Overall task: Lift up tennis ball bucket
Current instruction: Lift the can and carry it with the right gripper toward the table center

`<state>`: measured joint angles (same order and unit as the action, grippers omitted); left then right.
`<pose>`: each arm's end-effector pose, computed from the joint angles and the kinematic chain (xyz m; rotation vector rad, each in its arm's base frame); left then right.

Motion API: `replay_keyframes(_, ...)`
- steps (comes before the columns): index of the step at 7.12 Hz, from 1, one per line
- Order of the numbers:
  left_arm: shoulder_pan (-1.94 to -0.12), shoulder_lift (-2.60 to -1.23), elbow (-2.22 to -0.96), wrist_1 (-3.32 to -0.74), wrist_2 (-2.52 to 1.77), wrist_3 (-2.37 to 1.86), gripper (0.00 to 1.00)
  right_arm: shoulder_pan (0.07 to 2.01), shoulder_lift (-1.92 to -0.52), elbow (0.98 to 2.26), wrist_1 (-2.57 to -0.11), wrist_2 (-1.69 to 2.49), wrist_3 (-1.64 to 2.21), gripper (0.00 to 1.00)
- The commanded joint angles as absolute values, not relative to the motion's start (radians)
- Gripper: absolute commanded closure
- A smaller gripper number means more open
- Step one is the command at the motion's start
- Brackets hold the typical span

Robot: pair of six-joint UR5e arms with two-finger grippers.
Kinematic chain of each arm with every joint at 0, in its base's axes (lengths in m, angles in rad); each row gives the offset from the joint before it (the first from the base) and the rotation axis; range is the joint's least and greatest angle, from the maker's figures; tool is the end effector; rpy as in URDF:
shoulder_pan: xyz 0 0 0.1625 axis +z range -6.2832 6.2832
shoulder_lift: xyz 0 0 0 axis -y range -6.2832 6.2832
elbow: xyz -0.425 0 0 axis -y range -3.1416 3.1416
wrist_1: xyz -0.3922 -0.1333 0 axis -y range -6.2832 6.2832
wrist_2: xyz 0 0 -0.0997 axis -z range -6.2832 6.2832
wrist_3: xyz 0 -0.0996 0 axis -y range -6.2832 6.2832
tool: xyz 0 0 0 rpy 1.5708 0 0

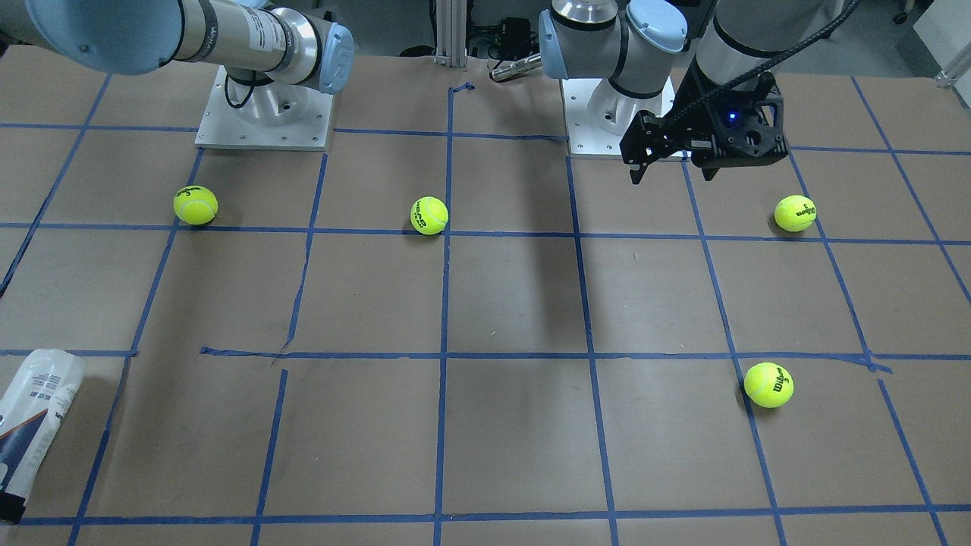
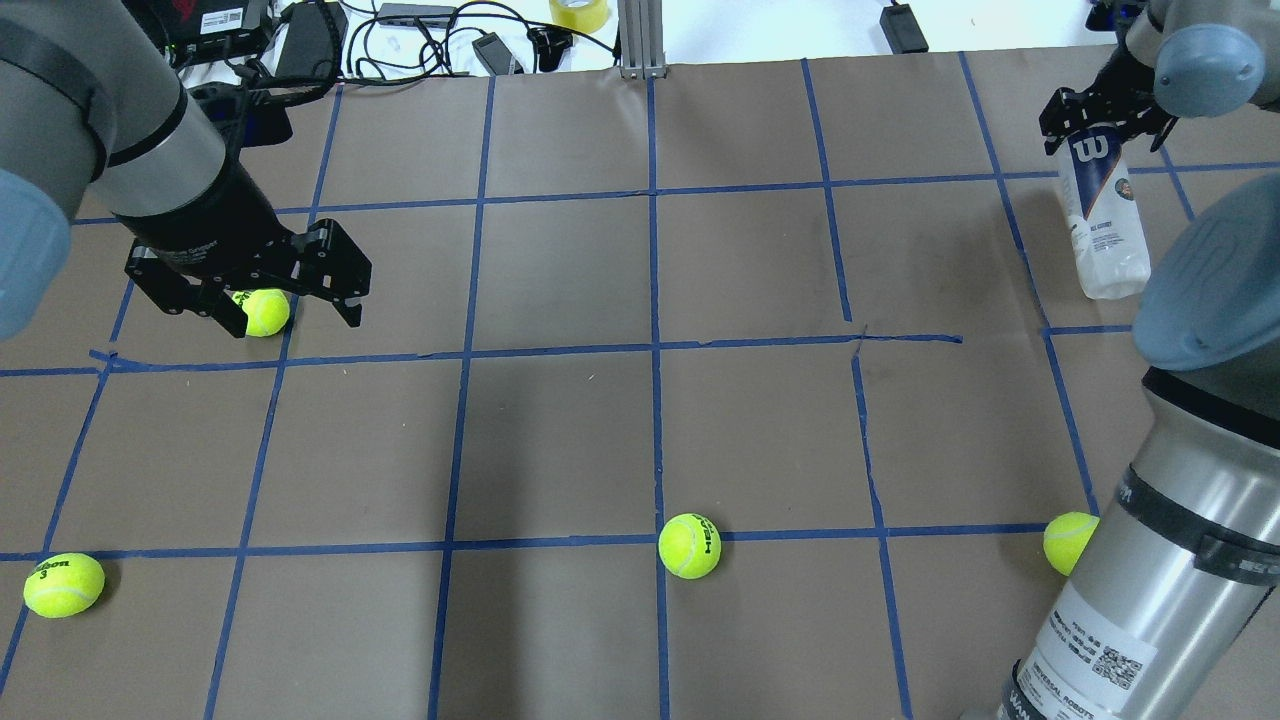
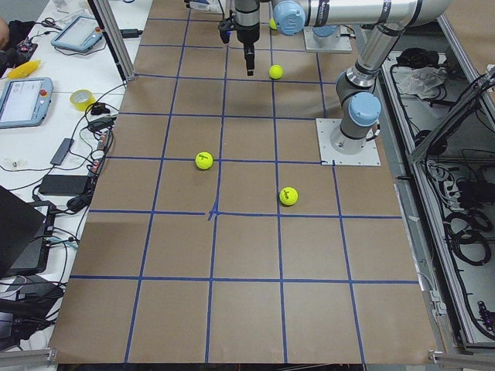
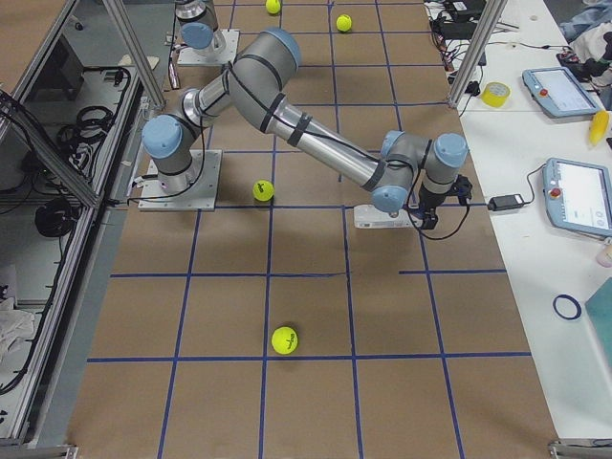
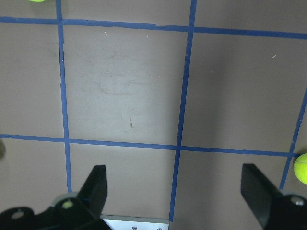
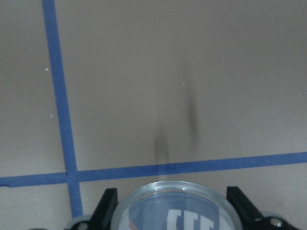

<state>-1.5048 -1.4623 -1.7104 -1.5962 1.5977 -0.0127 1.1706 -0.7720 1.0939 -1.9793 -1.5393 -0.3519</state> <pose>-0.1013 -0.4476 0.4678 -0.1214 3.1126 0.0891 -0.1800 -0.7757 0.2443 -0.0736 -3.1349 0.1445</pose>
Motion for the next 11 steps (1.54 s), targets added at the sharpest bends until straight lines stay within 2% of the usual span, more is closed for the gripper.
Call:
replay_keyframes(1,-1.494,-1.459,-1.703,-1.595,1.614,0.004,0.00,1.212,-0.849,1.115,-1.945,-1.499,-0.485,0.44)
replay_keyframes(4,-1.485,-1.453,-1.704,-1.589,1.615,0.031,0.00,1.423,-0.961,1.179,-1.934,-1.511,-0.506,0.48)
replay_keyframes(8,-1.480,-1.451,-1.701,-1.583,1.615,0.032,0.00,1.743,-0.957,1.209,-1.947,-1.516,-0.514,0.52)
replay_keyframes(10,-1.430,-1.454,-1.698,-1.585,1.617,0.043,0.00,1.877,-0.944,1.229,-1.985,-1.514,-0.674,0.56)
replay_keyframes(11,-1.384,-1.460,-1.703,-1.582,1.617,0.048,0.00,1.928,-0.936,1.247,-2.082,-1.513,-0.824,0.57)
